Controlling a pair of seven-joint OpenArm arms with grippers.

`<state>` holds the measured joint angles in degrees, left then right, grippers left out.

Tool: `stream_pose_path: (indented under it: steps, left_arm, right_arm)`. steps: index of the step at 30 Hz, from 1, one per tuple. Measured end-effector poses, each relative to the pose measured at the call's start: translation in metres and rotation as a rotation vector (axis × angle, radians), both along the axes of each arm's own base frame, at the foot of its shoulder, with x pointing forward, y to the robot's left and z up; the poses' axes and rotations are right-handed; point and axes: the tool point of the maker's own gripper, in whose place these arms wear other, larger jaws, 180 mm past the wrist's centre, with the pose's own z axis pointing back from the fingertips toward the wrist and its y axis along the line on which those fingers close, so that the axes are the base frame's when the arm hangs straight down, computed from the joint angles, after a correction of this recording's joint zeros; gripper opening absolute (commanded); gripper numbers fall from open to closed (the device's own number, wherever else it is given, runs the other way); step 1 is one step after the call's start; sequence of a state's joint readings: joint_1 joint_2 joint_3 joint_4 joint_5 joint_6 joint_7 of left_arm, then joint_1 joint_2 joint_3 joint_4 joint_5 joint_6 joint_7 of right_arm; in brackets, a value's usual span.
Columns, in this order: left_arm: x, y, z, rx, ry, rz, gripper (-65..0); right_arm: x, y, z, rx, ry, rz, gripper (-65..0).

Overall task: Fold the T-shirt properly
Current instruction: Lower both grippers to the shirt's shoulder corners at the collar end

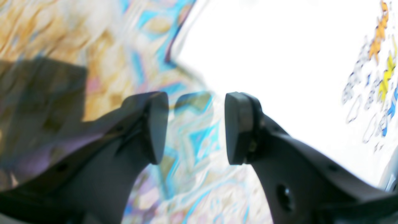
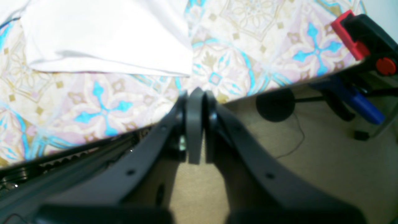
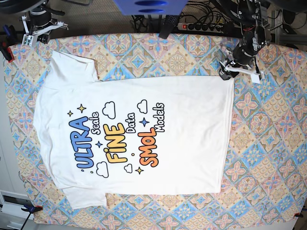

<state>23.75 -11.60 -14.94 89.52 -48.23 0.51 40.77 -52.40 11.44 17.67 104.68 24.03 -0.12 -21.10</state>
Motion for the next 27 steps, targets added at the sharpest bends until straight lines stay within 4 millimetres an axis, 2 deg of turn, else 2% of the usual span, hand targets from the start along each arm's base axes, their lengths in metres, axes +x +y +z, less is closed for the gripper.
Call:
stream_pose_path:
  steps: [5,8,10,12,13,16,18,21,24,27]
  left_arm:
    - [0.017,0.001,-0.006,-0.023,-0.013,0.017,-35.9]
    - [0.032,-0.007,-0.01,-0.029,-0.028,-0.001,-38.1]
    - [0.035,-0.014,-0.01,-0.03,-0.024,-0.022,-47.8]
    - [0.031,-0.024,-0.013,-0.049,-0.012,-0.045,-61.9]
    - [0.03,-0.027,-0.014,-0.063,-0.009,-0.045,-65.0]
    - [0.028,-0.037,-0.014,-0.124,-0.01,-0.025,-65.0]
    - [0.024,-0.039,-0.015,-0.152,-0.003,-0.015,-65.0]
    - [0.021,-0.038,-0.015,-0.161,0.001,-0.009,-65.0]
    - [0.015,-0.038,-0.017,-0.161,0.01,-0.008,-65.0]
    - [0.011,-0.039,-0.013,-0.156,0.006,-0.015,-65.0]
  right_arm:
    - [0.0,0.0,0.0,0.001,0.0,0.001,-65.0]
    - [0.0,0.0,0.0,0.0,0.0,0.001,-65.0]
    - [0.0,0.0,0.0,0.0,-0.001,0.0,-65.0]
    - [0.0,0.0,0.0,0.0,-0.002,0.0,-65.0]
    - [0.0,0.0,0.0,0.001,-0.001,0.001,-65.0]
    - [0.005,-0.001,-0.001,0.002,-0.005,-0.007,-64.3]
    - [0.019,-0.001,0.001,0.003,-0.036,-0.01,-61.0]
    - [0.03,0.003,-0.003,0.03,-0.017,-0.006,-53.0]
    - [0.025,0.004,-0.011,0.05,0.041,-0.021,-45.0]
    - [0.032,0.004,-0.011,0.055,0.036,-0.024,-40.8]
